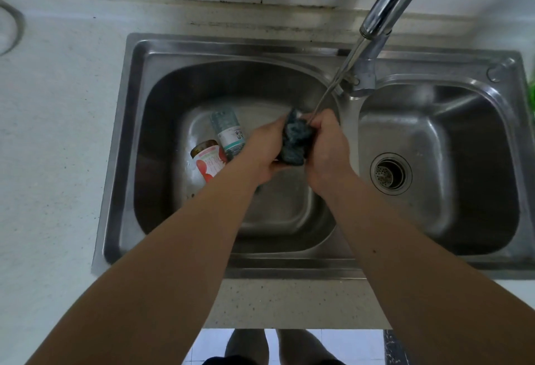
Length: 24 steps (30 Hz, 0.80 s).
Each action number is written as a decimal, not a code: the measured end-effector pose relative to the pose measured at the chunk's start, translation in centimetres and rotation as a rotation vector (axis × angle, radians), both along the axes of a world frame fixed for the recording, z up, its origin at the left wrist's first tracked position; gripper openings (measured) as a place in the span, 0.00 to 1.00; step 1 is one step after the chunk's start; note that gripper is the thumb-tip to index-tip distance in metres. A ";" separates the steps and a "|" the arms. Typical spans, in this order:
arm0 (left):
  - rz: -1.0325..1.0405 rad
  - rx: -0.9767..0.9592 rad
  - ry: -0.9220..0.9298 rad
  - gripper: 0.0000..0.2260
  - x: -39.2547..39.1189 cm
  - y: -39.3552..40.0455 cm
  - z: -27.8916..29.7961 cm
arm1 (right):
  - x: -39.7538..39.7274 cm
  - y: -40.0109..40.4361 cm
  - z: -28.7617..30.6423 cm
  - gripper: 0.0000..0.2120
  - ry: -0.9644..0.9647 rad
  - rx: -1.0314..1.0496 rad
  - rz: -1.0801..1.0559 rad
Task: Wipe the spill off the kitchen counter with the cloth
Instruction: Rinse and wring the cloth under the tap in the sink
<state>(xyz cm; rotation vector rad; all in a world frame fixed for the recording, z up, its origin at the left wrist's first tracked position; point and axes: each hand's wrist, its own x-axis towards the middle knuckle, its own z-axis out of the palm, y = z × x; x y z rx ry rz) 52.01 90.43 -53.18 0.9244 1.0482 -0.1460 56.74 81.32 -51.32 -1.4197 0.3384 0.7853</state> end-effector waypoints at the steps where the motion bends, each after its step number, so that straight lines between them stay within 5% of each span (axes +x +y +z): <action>1: 0.040 -0.085 -0.031 0.13 0.0 -0.4 0.2 | 0.1 0.2 0.1 0.15 -0.068 -0.087 0.022; 4: 0.101 -0.256 -0.135 0.15 0.0 -1.0 0.7 | 0.7 0.6 -0.6 0.12 -0.362 -0.291 0.083; 6: 0.179 -0.322 -0.198 0.23 0.1 -0.4 0.5 | 0.6 0.8 -0.8 0.04 -0.421 -0.294 0.141; 7: 0.229 -0.373 -0.234 0.25 0.2 -0.1 0.6 | 0.2 0.6 -0.8 0.07 -0.439 -0.272 0.180; 11: 0.300 -0.536 -0.263 0.17 1.0 -0.5 1.4 | -0.7 -0.4 0.9 0.13 -0.382 -0.123 0.312; 16: 0.150 -0.518 -0.278 0.13 1.4 -1.5 2.2 | 1.8 -0.2 3.4 0.17 -0.395 -0.273 0.044; 24: 0.253 -0.537 -0.230 0.10 1.3 -0.6 3.9 | 5.5 0.3 5.3 0.17 -0.335 -0.204 0.092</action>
